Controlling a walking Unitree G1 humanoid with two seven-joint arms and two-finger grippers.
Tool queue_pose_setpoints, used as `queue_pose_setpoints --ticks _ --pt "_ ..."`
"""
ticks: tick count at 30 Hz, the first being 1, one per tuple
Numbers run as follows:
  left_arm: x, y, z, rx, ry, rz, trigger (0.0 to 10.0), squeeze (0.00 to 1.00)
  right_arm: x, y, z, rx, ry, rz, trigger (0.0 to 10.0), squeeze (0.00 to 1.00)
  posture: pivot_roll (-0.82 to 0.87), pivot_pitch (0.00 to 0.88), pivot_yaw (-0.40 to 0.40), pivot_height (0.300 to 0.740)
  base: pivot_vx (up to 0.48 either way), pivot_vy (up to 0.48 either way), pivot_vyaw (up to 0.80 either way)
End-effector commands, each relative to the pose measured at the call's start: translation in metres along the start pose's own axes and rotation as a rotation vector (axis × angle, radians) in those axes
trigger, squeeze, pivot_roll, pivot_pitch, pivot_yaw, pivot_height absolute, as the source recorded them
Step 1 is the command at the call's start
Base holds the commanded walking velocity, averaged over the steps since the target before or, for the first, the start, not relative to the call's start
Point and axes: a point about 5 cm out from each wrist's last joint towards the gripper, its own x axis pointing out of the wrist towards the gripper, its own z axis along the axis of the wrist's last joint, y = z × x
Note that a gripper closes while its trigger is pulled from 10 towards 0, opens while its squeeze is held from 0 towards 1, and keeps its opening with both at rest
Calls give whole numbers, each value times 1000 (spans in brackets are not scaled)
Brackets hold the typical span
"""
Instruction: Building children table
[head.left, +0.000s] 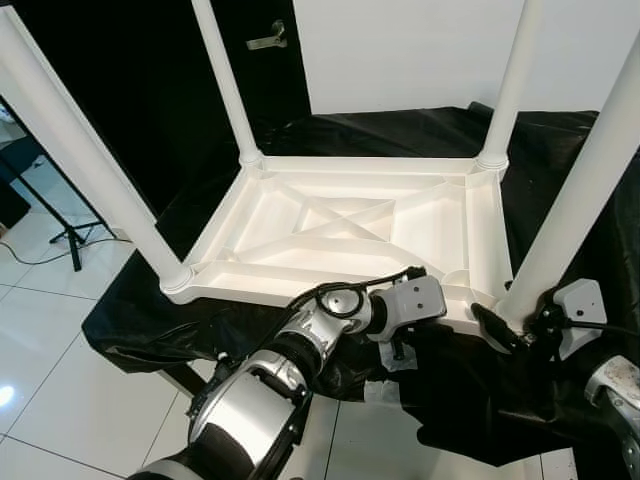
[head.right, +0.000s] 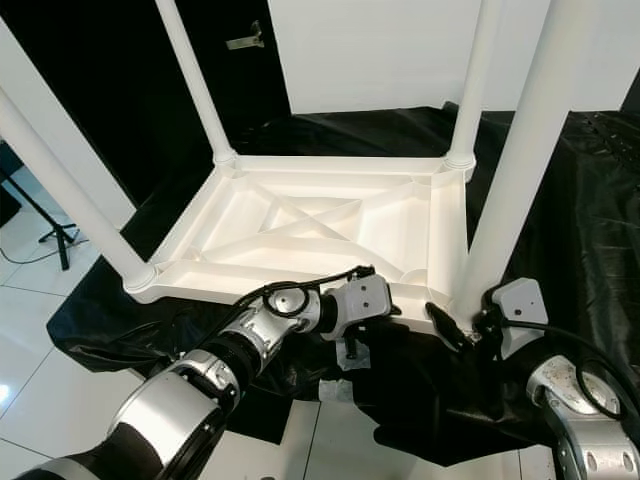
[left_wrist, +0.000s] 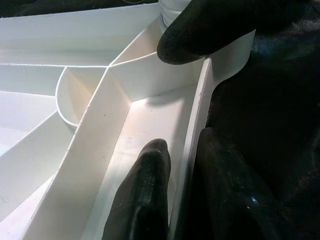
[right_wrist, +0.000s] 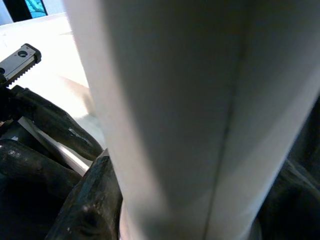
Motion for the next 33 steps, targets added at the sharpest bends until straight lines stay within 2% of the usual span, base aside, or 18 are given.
queue_pose_setpoints --ticks 1,3,6,9,11,12,14,17,22,23,24,25,26,27,30,33 --pt "4 -12 -20 -70 74 66 10000 0 2 31 -19 80 74 130 0 0 -7 0 108 740 0 0 0" --pt "4 -12 -20 -70 74 66 10000 0 3 35 -18 93 63 96 0 0 -7 0 109 740 0 0 0" --pt "4 -12 -19 -70 73 65 10000 0 7 42 -19 168 49 -85 0 0 -6 0 106 740 0 0 0" --pt "4 -12 -20 -71 74 65 10000 0 7 44 -20 187 44 -153 0 0 -6 0 106 740 0 0 0" --pt "4 -12 -20 -72 73 67 10000 0 4 48 -21 233 26 -330 0 0 -5 0 101 740 0 0 0" --pt "4 -12 -20 -72 73 67 10000 0 4 48 -21 233 26 -330 0 0 -5 0 101 740 0 0 0" --pt "5 -12 -20 -72 73 67 10000 0 0 50 -21 255 11 -463 0 0 -7 0 100 740 0 0 0" --pt "5 -13 -20 -74 72 64 10000 0 -4 48 -21 245 7 -528 0 0 -12 0 106 740 0 0 0" --pt "6 -15 -19 -72 70 57 10000 0 -7 46 -21 217 15 -533 0 0 -14 0 105 740 0 0 0" --pt "6 -14 -19 -72 70 58 10000 0 -6 47 -21 224 21 -507 431 0 -13 0 104 740 0 0 0" --pt "6 -14 -19 -72 70 60 10000 0 -3 50 -21 230 25 -468 3412 0 -13 0 104 740 0 0 0" --pt "6 -13 -19 -72 70 62 10000 0 1 54 -20 217 24 -422 10000 0 -16 0 104 740 0 0 0" --pt "6 -13 -19 -71 70 62 10000 0 4 56 -18 206 23 -392 10000 0 -16 0 104 740 0 0 0" --pt "6 -13 -18 -72 70 63 10000 0 6 55 -17 197 11 -368 10000 1000 -15 0 102 740 0 0 0" --pt "7 -13 -18 -72 69 64 10000 0 10 45 -13 160 -11 -319 10000 1000 -15 0 100 740 0 0 0" --pt "7 -13 -18 -72 69 65 10000 0 11 42 -12 145 -15 -309 10000 1000 -15 0 100 740 0 0 0"
